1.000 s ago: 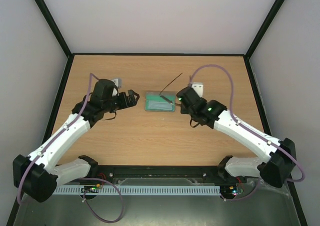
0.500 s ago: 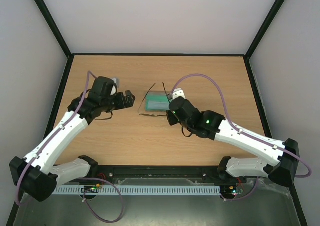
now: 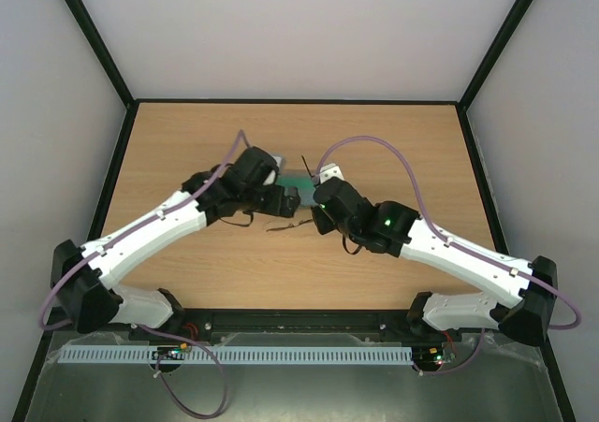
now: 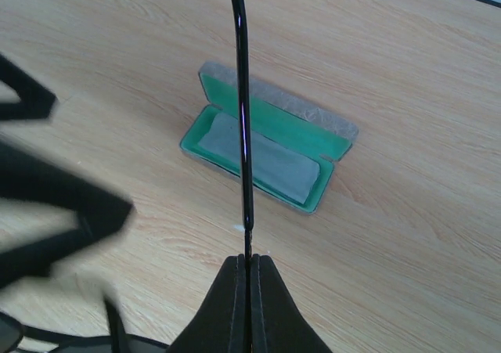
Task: Organize the sunglasses
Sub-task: Fold the sunglasses.
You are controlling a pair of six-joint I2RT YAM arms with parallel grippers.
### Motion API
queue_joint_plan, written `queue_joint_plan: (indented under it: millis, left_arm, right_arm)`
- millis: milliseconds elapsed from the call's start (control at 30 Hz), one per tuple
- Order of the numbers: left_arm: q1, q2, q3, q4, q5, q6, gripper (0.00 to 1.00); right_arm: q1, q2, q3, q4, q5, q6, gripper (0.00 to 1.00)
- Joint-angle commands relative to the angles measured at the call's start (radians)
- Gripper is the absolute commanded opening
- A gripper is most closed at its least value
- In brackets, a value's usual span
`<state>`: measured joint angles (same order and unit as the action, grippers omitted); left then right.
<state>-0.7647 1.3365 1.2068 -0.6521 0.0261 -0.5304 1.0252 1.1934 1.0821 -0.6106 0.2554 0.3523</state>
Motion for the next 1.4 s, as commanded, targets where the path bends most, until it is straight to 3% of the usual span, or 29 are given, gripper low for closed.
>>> queue_joint_plan:
  millis: [0,167,400,533,600,833,1000,1167,1367]
  left_arm:
    - [-0.071,0.033,0.026,-0.012,-0.025,-0.006,0.98]
    - [-0.035,-0.037,0.016,-0.039,-0.058,0.001,0.99]
    - [0.118,-0.148,0.047,-0.078,-0.065,0.01,0.99]
    - [0.198,-0.24,0.007,-0.035,0.009,-0.026,0.99]
    - [0.215,-0.31,-0.061,0.037,0.081,-0.064,0.99]
    - [0.215,-0.534,-0.423,0.555,0.27,-0.389,0.99]
    - [0.127,-0.614,-0.593,0.836,0.101,-0.526,0.99]
    - [-0.003,-0.552,-0.62,0.994,-0.076,-0.508,0.99]
    - [-0.039,-0.471,-0.642,1.14,-0.101,-0.503,0.99]
  right_arm:
    - [-0.016,0.007,0.057,-0.04,0.025,0.024,0.01]
    - [-0.046,-0.036,0.057,-0.015,0.026,0.03,0.01]
    - [-0.055,-0.037,0.06,-0.026,0.035,0.034,0.01]
    - [-0.067,-0.043,0.036,-0.011,0.053,0.103,0.01]
    - [-0.085,-0.044,0.033,-0.004,0.061,0.177,0.01]
    - [-0.144,-0.063,0.022,0.049,0.033,0.48,0.01]
    - [-0.158,-0.094,-0.016,0.083,0.034,0.675,0.01]
    - [-0.166,-0.092,-0.081,0.157,-0.036,0.773,0.01]
    - [-0.166,-0.089,-0.115,0.194,-0.093,0.8,0.01]
